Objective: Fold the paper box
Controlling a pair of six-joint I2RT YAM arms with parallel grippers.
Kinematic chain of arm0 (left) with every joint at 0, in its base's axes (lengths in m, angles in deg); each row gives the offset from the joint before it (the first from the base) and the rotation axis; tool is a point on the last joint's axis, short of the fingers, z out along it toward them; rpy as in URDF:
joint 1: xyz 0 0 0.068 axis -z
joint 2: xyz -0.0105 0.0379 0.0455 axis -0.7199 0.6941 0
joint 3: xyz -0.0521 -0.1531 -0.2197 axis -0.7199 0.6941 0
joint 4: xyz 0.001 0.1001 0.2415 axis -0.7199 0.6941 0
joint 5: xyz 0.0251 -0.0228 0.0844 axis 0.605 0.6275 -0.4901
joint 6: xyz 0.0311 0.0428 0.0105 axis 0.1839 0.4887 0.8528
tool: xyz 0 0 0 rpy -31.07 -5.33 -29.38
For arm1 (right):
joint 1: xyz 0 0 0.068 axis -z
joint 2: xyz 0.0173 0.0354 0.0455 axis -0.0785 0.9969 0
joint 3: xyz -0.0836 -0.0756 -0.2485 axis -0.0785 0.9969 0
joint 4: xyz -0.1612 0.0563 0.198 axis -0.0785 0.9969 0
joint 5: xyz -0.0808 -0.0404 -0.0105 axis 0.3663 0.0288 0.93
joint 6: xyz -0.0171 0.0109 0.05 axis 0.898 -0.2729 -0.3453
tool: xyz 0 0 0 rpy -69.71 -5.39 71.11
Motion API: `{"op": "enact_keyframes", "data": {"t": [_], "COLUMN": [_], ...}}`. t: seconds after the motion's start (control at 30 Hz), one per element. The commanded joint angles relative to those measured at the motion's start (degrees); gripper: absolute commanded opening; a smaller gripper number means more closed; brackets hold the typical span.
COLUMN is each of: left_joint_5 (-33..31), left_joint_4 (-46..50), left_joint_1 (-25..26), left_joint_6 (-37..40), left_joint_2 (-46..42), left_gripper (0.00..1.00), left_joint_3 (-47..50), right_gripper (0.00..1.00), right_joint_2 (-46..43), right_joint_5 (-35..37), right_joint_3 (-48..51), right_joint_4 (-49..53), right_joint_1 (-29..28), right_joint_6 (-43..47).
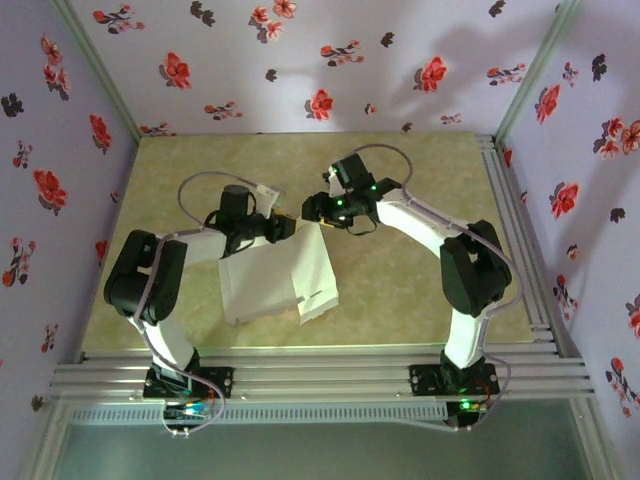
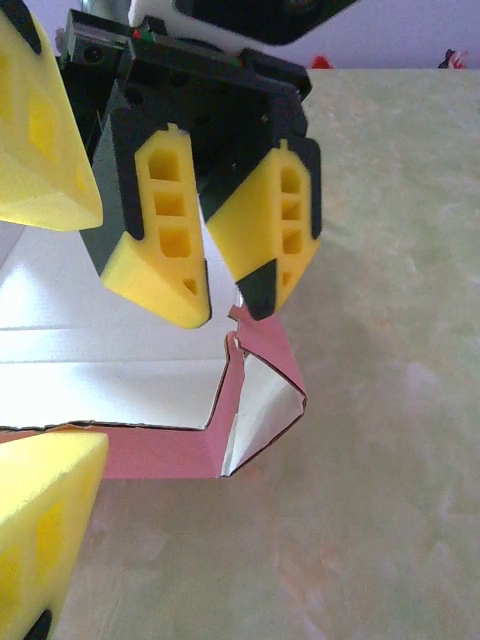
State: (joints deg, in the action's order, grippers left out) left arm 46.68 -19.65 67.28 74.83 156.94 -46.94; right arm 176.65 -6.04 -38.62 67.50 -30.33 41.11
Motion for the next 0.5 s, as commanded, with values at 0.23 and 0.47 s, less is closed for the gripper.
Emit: {"op": "enact_keyframes", "data": {"t": [0.23,0.47], "left_joint_5": [-8.05,-10.08], "left_joint_4": [9.53,11.17], "left_joint_1": [2.47,3.26], "left_joint_6": [11.14,13.1], "left_joint_2": [4.42,4.35], "left_gripper": [0.35,0.25], "left_joint_3": [-6.43,-7.31], "right_gripper": [0.55,0.55], "right_joint_2": [1.33,1.57], "right_joint_5": [-0.21,0.18], "right_joint_3": [-1.13,-1.22], "right_joint_4": [0.69,1.12], "right_joint_1": [-0.41,-0.42], "right_joint_6": [1.69,2.04]}}
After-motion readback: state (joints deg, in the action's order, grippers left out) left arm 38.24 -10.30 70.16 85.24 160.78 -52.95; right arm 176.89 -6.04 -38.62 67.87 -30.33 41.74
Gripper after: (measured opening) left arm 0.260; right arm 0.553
